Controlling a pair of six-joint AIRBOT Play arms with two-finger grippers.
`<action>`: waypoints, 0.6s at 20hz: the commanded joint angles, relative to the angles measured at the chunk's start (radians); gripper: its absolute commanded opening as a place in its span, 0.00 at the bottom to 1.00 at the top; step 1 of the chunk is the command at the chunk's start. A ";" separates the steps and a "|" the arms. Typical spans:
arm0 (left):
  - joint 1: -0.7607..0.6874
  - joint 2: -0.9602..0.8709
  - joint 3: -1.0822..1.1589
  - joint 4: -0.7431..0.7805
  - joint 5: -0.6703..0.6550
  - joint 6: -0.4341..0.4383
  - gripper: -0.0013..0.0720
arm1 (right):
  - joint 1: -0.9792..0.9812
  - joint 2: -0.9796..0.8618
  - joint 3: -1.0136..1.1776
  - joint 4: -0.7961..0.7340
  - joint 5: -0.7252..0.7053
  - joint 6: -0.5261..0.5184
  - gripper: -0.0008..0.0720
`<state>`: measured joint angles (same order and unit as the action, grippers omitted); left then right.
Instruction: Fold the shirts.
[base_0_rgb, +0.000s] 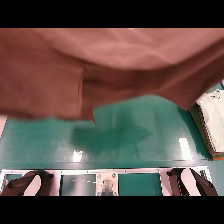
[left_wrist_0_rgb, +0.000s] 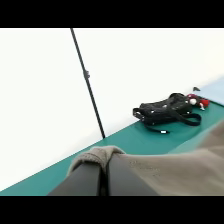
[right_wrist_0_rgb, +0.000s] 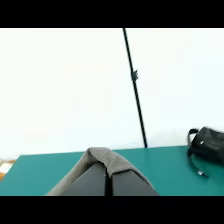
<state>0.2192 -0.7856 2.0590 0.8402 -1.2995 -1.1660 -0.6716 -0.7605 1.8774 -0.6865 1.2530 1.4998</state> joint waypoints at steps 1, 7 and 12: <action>0.001 0.005 0.020 0.129 -0.038 -0.098 0.05 | -0.010 0.005 0.010 -0.080 -0.009 0.034 0.03; 0.001 -0.092 -0.408 0.033 -0.043 -0.079 0.05 | 0.078 -0.114 -0.392 0.048 -0.028 -0.110 0.03; 0.000 -0.365 -0.792 -0.036 0.116 0.000 0.05 | 0.253 -0.386 -0.729 0.017 -0.238 -0.232 0.03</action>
<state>0.2192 -1.0145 1.4586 0.8539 -1.2728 -1.2125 -0.4988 -1.0054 1.3125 -0.6712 1.1328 1.3510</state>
